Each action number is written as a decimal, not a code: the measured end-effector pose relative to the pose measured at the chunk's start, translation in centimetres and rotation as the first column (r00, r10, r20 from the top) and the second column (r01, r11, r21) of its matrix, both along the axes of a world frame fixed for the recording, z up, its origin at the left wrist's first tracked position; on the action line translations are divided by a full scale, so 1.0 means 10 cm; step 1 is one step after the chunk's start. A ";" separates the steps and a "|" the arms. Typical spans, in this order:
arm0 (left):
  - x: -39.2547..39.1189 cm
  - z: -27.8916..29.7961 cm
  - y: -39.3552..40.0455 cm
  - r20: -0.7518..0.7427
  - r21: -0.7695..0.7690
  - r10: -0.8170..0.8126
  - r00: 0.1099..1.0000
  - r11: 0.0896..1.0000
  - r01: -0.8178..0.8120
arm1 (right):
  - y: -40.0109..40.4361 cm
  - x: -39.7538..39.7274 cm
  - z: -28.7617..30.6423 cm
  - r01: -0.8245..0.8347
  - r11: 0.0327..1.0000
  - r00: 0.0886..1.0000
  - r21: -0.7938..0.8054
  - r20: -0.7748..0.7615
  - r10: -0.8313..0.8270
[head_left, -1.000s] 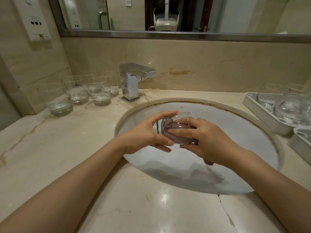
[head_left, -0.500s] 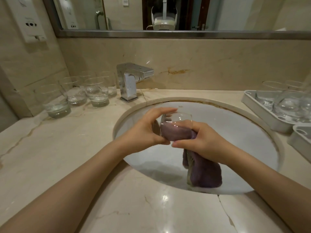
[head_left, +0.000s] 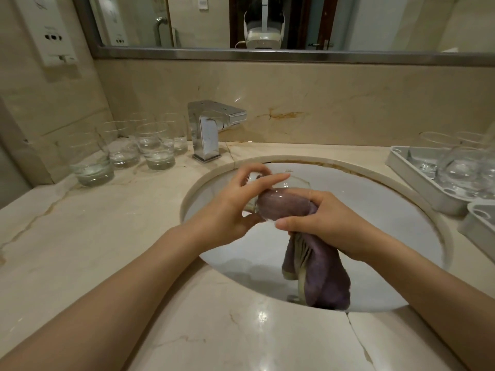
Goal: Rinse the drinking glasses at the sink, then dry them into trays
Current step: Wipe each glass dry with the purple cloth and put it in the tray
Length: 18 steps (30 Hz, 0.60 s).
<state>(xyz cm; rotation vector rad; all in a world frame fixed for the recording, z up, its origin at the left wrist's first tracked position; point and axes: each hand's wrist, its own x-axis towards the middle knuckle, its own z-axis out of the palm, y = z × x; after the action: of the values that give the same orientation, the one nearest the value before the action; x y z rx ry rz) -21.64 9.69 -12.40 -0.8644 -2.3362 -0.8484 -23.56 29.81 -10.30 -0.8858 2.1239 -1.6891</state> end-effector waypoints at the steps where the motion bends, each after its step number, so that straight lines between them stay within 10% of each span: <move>1: -0.01 0.00 -0.01 -0.007 -0.007 0.000 1.000 1.000 0.000 | 0.01 0.00 0.02 -0.023 1.000 0.999 -0.018 0.046 0.024; 6: 0.03 0.06 0.01 0.429 0.245 -0.080 0.900 0.969 -0.030 | -0.03 0.04 -0.05 0.061 0.989 0.978 0.134 -0.204 -0.033; 9: 0.08 0.15 0.03 0.594 0.458 -0.254 0.764 0.887 -0.061 | 0.02 -0.03 -0.12 0.239 0.915 0.719 0.324 -0.693 0.057; 12: 0.09 0.18 0.04 0.608 0.576 -0.394 0.689 0.816 -0.041 | 0.07 -0.08 -0.11 0.320 0.885 0.558 0.338 -0.822 0.112; 18: 0.08 0.10 0.06 0.506 0.315 -0.143 0.851 0.949 -0.028 | 0.02 -0.03 -0.10 0.168 0.937 0.861 0.307 -0.508 0.012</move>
<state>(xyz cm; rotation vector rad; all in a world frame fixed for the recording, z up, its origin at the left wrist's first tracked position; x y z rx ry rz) -20.84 10.34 -11.37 -0.6207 -2.5179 -1.6021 -23.87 30.05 -11.29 -1.2426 2.7166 -1.1327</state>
